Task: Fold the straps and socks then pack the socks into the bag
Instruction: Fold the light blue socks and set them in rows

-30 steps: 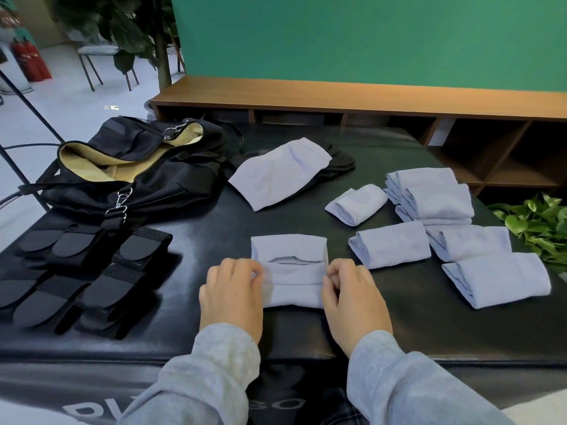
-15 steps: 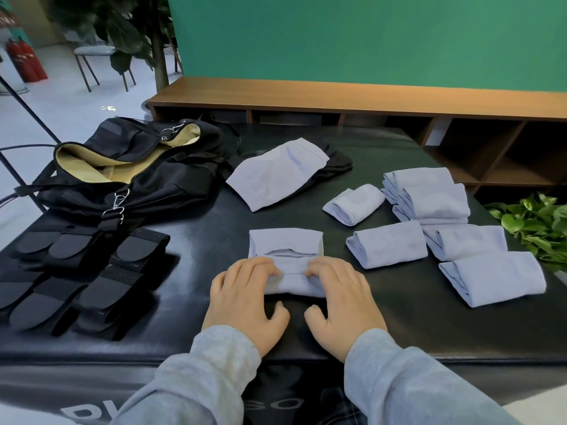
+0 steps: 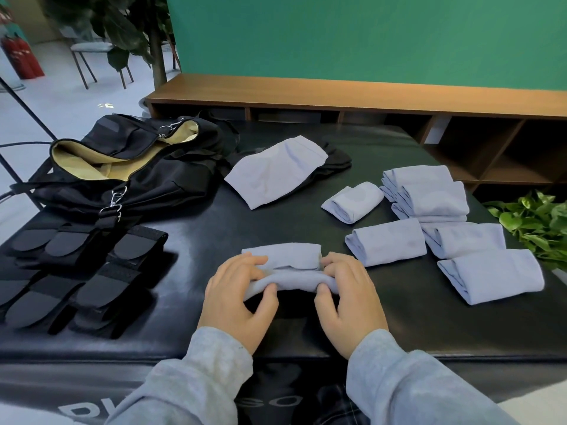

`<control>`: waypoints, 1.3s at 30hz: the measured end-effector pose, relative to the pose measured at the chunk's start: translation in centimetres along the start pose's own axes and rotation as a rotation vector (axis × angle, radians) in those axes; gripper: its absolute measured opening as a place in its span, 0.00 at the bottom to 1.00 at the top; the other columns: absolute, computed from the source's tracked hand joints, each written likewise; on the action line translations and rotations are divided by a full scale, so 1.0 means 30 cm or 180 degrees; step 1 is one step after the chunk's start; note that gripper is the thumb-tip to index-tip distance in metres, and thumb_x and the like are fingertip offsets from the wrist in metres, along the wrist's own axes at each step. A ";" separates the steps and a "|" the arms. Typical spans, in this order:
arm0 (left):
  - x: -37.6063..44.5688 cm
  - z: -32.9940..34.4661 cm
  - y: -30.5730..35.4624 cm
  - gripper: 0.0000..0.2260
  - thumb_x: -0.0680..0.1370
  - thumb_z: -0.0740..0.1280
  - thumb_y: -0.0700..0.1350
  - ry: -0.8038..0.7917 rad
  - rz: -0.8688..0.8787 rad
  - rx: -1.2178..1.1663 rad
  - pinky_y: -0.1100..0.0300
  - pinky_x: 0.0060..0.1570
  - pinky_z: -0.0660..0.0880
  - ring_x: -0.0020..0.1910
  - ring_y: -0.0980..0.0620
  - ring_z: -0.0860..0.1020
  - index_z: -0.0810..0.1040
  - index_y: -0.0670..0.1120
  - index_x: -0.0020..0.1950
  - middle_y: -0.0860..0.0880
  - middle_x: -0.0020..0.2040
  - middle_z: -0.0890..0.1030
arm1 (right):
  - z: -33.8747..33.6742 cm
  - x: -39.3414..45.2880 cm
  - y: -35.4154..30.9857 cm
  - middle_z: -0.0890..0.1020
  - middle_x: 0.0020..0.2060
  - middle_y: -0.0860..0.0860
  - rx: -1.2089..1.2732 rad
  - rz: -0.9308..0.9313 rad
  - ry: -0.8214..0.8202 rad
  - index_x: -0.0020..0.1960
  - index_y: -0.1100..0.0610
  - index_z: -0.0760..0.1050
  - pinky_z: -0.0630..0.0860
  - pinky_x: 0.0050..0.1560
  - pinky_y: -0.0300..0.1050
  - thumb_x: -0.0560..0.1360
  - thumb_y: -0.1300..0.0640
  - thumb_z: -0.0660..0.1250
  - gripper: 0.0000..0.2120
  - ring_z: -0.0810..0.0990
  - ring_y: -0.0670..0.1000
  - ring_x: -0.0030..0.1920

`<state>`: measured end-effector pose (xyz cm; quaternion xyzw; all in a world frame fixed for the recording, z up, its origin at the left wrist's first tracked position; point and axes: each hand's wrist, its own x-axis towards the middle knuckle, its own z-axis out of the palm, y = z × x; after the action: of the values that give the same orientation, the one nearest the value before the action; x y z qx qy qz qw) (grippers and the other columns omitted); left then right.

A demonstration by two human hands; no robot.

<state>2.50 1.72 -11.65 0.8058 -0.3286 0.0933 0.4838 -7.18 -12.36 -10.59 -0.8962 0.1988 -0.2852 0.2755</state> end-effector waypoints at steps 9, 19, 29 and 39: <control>0.030 -0.019 0.035 0.08 0.73 0.69 0.51 -0.0085 -0.1290 -0.0471 0.71 0.33 0.69 0.37 0.60 0.76 0.70 0.58 0.44 0.54 0.35 0.78 | -0.042 0.004 -0.042 0.73 0.46 0.39 0.0030 0.0770 -0.0572 0.57 0.45 0.63 0.67 0.46 0.37 0.75 0.46 0.61 0.13 0.74 0.45 0.48; 0.054 -0.008 0.034 0.19 0.72 0.68 0.56 -0.0296 -0.1605 -0.0307 0.57 0.49 0.72 0.47 0.53 0.76 0.64 0.61 0.60 0.56 0.44 0.76 | -0.006 0.049 -0.018 0.77 0.49 0.44 -0.0179 0.1126 -0.0522 0.59 0.47 0.67 0.71 0.52 0.43 0.78 0.44 0.58 0.12 0.74 0.48 0.52; 0.125 0.031 0.042 0.18 0.76 0.56 0.63 -0.0122 -0.1823 0.0618 0.55 0.40 0.70 0.41 0.50 0.76 0.62 0.54 0.60 0.54 0.39 0.77 | 0.004 0.060 -0.014 0.76 0.42 0.43 -0.0293 0.1100 -0.0357 0.56 0.48 0.65 0.72 0.47 0.45 0.79 0.47 0.57 0.09 0.74 0.49 0.46; 0.112 0.058 0.021 0.10 0.75 0.62 0.35 0.0314 -0.0840 0.0976 0.59 0.49 0.59 0.53 0.50 0.64 0.74 0.47 0.53 0.53 0.50 0.70 | 0.000 0.058 -0.023 0.76 0.50 0.45 -0.0623 0.0671 -0.0469 0.65 0.46 0.67 0.68 0.51 0.42 0.80 0.53 0.54 0.14 0.73 0.49 0.52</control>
<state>4.38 -1.41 -10.51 0.9005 -0.1780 0.1174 0.3791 -5.73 -12.72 -9.47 -0.9115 0.2979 -0.1673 0.2291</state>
